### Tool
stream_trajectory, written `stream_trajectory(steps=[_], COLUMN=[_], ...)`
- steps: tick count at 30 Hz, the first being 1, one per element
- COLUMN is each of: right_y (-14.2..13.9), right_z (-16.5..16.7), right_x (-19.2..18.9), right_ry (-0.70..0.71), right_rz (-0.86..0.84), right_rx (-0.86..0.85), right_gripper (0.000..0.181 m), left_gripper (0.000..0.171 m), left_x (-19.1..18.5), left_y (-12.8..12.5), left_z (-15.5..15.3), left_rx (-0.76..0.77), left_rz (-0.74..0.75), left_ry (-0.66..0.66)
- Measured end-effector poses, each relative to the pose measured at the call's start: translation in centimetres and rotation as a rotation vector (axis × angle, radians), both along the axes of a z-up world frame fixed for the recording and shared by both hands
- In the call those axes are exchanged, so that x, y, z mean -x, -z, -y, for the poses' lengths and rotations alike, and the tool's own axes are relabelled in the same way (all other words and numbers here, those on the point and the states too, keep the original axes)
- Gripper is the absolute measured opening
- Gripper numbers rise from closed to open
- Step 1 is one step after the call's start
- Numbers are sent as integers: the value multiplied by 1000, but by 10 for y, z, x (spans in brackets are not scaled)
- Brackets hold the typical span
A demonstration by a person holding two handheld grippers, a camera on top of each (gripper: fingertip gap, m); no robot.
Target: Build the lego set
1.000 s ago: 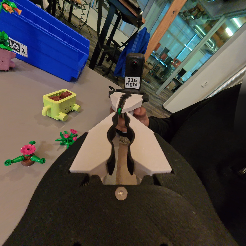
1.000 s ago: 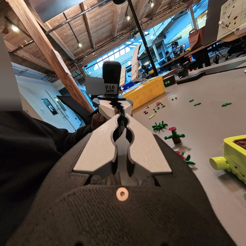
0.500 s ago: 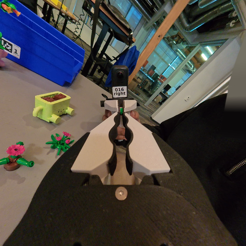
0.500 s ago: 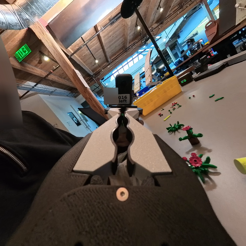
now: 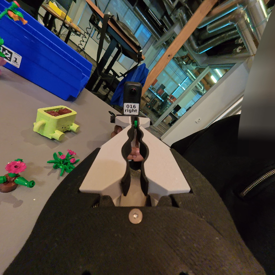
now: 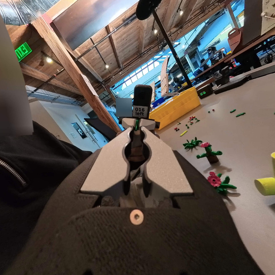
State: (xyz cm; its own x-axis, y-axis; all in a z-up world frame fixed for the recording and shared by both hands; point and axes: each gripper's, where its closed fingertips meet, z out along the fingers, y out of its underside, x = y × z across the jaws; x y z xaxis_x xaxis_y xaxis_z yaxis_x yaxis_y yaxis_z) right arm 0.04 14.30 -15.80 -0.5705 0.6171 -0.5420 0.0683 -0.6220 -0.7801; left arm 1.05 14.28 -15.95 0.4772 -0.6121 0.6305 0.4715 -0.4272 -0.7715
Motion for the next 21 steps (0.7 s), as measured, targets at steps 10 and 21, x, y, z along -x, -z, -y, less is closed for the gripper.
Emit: stream_trajectory(steps=[10, 21], right_y=[6, 2], right_z=[-2, 0], right_x=[-2, -1], right_ry=[11, 55], right_rz=[48, 9], right_rx=[-98, -132], right_gripper=[0, 7], left_gripper=[9, 0], left_x=[6, 6], left_y=[4, 1], left_z=[-1, 0], left_rx=[6, -8], left_rz=[-47, -46], left_ry=[-40, -50])
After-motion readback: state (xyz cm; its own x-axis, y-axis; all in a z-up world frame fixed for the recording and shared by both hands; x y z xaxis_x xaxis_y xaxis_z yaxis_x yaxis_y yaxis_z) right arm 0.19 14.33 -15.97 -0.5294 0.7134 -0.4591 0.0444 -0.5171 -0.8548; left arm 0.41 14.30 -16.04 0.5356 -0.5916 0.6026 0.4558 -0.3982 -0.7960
